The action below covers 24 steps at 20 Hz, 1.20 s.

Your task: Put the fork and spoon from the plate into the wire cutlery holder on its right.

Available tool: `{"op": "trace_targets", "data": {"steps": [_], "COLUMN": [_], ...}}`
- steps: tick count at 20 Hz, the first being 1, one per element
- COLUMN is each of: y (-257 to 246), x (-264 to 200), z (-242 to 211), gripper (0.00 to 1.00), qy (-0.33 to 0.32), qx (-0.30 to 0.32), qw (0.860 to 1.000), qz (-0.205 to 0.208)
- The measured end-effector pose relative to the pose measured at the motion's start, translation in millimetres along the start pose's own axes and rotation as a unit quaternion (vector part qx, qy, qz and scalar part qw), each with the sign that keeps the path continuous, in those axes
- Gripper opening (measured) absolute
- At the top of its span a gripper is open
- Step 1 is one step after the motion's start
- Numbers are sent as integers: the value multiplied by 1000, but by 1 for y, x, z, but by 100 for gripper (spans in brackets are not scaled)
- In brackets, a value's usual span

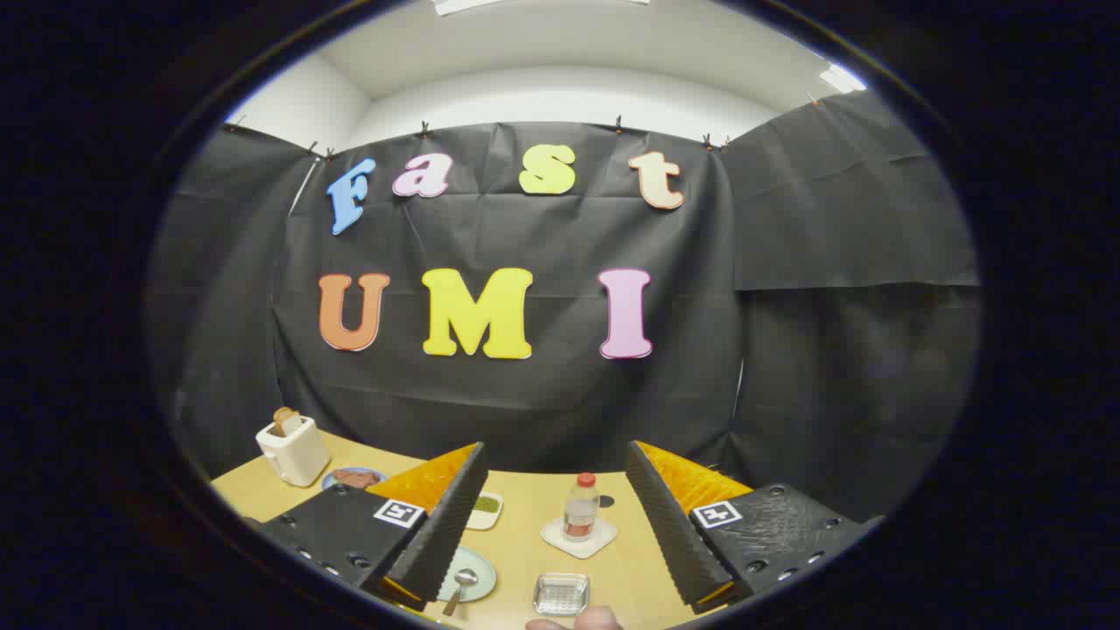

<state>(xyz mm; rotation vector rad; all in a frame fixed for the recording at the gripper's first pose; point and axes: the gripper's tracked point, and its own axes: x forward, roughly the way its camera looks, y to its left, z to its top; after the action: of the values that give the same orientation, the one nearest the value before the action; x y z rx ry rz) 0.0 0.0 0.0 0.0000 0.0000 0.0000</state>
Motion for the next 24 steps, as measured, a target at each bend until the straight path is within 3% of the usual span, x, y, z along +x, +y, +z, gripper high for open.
{"op": "trace_targets", "data": {"steps": [24], "y": [27], "x": [8], "z": [-2], "gripper": [95], "qy": [48], "qx": [7], "qw": [999], "qz": [20]}}
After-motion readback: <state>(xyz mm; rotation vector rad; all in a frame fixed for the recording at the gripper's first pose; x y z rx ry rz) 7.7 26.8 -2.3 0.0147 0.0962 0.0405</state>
